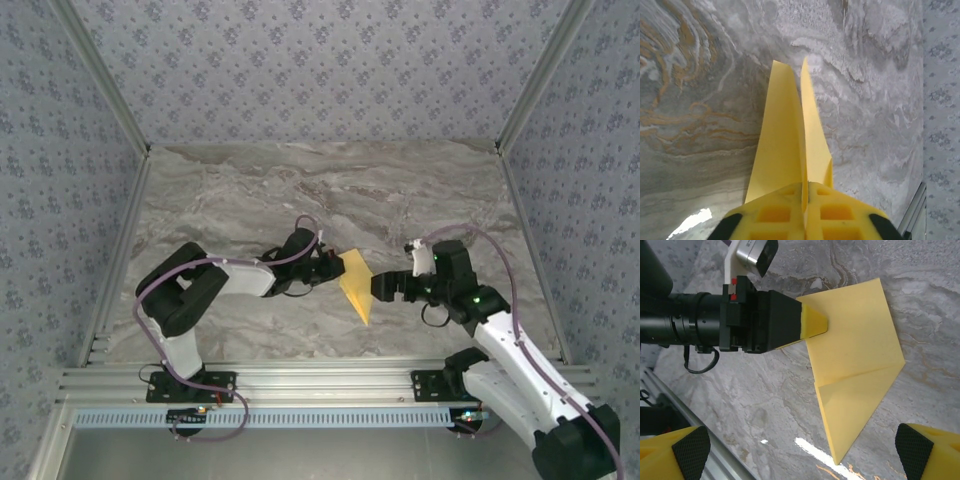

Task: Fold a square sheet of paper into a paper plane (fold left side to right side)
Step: Fold the wing for the fifth time at the center of the table.

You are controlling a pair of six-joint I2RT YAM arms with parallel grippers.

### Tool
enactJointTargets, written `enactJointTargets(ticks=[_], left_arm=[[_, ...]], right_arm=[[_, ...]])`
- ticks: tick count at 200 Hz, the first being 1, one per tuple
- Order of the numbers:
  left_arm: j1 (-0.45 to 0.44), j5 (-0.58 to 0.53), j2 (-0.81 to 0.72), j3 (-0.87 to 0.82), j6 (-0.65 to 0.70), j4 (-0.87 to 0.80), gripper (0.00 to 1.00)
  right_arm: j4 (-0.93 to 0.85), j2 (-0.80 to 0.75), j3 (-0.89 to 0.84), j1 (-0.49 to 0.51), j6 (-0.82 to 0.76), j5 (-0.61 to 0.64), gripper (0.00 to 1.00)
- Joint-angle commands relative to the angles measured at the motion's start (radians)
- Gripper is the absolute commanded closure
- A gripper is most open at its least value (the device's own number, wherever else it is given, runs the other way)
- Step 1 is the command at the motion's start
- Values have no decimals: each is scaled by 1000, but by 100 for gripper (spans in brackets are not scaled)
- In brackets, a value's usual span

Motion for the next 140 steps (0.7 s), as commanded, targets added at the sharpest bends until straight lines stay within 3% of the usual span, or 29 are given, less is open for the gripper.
enactJointTargets(ticks=[1,21,57,81,95,140], left_arm=[[23,35,-90,-41,72,37,100],[32,88,-163,-65,140,31,100],[51,206,-278,-118,196,54,100],[68,271,-342,-159,200,86,100],[70,299,-382,-178,207,100,100],[71,333,-489,-212,223,97,100]], right_arm=[[94,44,-26,-83,-36,-191,0],[150,113,-24,-115,-73,-213,1],[516,252,-62,-129,20,-338,11],[671,370,-45,-132,32,-453,21],[776,419,-49,-136,54,-509,22],[817,513,-16,-128,31,-591,25]])
